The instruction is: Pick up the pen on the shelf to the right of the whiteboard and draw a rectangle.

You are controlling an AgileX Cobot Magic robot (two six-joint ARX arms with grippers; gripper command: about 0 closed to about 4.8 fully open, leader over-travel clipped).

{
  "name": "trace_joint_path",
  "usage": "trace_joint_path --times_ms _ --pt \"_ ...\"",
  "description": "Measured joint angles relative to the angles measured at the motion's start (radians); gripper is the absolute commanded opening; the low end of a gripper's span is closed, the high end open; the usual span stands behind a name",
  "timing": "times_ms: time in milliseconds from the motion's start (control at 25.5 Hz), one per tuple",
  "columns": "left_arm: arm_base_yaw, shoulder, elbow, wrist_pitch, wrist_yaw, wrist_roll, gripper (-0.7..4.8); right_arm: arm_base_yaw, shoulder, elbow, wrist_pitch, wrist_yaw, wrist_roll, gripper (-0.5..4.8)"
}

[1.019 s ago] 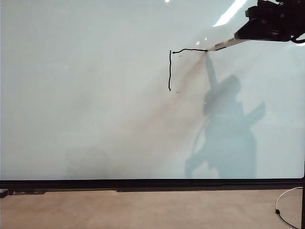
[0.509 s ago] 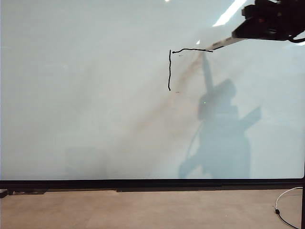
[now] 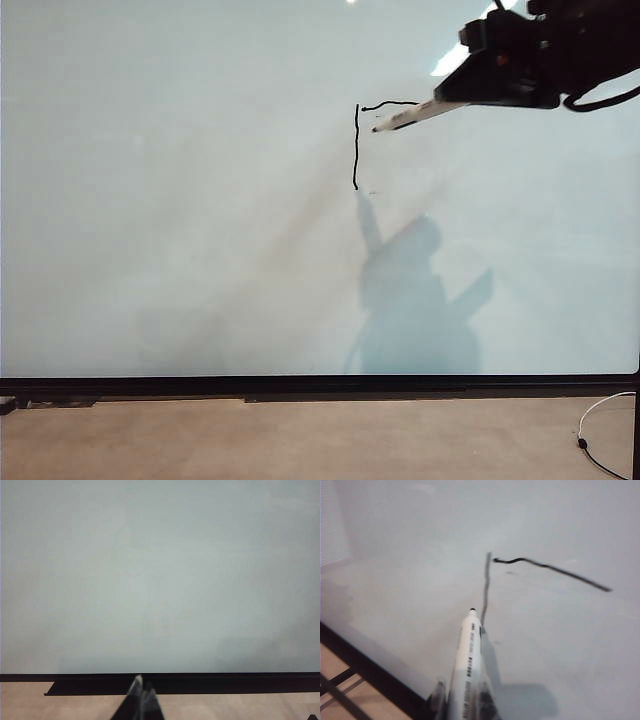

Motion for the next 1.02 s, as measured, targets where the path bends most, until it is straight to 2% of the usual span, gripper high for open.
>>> trace_joint_path --times_ms 627,1019 --pt "0.0 0.0 0.0 0.0 0.0 0.0 -0.05 0.013 0.261 0.002 0.232 0.01 0.082 -0.06" --pt "0.0 0.0 0.0 0.0 0.0 0.0 -0.04 0.013 0.313 0.037 0.262 0.022 0.086 -0.05"
